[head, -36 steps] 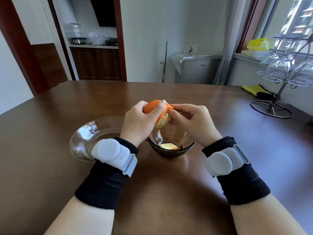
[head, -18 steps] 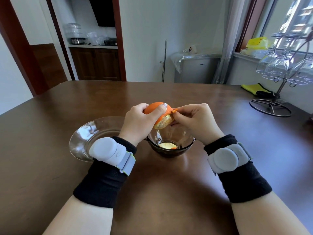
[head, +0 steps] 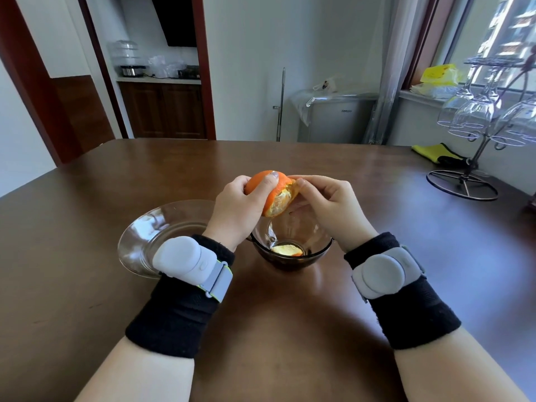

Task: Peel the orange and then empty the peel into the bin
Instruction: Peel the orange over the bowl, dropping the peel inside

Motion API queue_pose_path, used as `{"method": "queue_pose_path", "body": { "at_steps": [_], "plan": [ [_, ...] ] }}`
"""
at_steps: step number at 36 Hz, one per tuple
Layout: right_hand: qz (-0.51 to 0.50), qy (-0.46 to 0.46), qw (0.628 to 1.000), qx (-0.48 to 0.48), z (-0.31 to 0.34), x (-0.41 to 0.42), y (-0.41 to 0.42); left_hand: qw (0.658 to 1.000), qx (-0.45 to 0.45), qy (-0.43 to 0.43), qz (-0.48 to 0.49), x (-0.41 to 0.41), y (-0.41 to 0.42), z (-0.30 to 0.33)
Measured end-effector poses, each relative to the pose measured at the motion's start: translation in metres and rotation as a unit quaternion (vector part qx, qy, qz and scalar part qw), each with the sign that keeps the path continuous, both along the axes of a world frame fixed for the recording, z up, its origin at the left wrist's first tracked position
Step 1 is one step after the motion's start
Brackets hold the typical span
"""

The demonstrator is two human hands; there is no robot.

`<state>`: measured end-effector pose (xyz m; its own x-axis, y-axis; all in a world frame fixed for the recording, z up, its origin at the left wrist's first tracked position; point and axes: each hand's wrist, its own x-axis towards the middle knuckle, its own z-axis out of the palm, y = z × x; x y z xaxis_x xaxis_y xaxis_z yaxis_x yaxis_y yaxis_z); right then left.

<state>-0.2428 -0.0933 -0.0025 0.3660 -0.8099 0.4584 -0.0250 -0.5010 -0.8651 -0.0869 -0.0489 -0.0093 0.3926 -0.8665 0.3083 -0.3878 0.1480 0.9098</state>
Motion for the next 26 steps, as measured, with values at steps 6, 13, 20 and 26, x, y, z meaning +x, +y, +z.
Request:
{"method": "queue_pose_path", "body": {
  "at_steps": [6, 13, 20, 26],
  "plan": [
    [-0.036, 0.053, 0.997, -0.05, -0.0049, 0.0037, -0.003, 0.999, 0.008, -0.036, -0.003, -0.0055, 0.0043, 0.0017],
    [-0.083, 0.048, 0.986, -0.139, -0.0054, 0.0052, -0.0008, 0.996, -0.005, -0.087, -0.006, -0.0056, 0.0074, 0.003],
    [-0.139, 0.011, 0.984, -0.109, -0.006, 0.0067, -0.0044, 0.999, -0.003, -0.031, -0.027, -0.0076, 0.0072, 0.0048],
    [-0.111, -0.074, 0.991, -0.014, -0.003, 0.004, -0.0045, 0.997, -0.001, 0.046, -0.068, -0.0083, 0.0053, 0.0041]
  ]
}}
